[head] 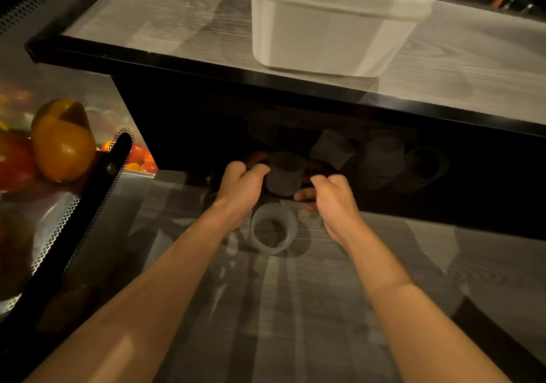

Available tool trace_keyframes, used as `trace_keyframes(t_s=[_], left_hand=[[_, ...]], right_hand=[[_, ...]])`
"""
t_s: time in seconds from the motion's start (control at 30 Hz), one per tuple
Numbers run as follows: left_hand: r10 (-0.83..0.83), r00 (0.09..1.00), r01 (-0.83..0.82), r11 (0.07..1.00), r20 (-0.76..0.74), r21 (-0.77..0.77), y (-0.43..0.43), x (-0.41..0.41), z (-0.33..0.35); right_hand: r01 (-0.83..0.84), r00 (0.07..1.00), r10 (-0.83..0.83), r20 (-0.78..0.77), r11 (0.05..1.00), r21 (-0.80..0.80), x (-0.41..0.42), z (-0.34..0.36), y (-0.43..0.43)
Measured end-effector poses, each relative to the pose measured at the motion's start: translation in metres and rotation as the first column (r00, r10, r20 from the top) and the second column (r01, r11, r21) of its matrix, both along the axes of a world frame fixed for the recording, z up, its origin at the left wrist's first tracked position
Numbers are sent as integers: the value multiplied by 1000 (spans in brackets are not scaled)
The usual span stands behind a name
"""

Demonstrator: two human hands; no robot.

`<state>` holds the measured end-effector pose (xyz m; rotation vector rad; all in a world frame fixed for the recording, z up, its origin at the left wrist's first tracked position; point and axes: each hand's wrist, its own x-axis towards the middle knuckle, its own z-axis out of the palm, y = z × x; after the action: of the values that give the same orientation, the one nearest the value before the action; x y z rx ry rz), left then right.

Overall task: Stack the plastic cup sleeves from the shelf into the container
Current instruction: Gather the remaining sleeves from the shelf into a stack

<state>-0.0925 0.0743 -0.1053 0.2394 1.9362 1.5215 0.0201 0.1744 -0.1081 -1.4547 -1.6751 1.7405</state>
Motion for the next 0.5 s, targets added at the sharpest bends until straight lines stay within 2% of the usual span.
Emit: trace_keyframes(t_s=[0.1, 0.17, 0.23, 0.5], left_hand=[[-24, 998, 29, 993, -51, 112, -14, 4, 7], [-65, 988, 83, 988, -137, 130, -25, 8, 7], [-111, 972, 140, 982, -206, 130, -35, 10, 5], [-196, 940, 227, 971, -279, 81, -59, 18, -15]], right_hand=[[-32, 994, 45, -99, 991, 128, 13, 19, -16], [-95, 986, 118, -122, 980, 177, 24, 25, -25], [-159, 978, 183, -102, 966, 205, 34, 24, -32], [-300, 954, 298, 43, 927, 226, 46, 7, -45]])
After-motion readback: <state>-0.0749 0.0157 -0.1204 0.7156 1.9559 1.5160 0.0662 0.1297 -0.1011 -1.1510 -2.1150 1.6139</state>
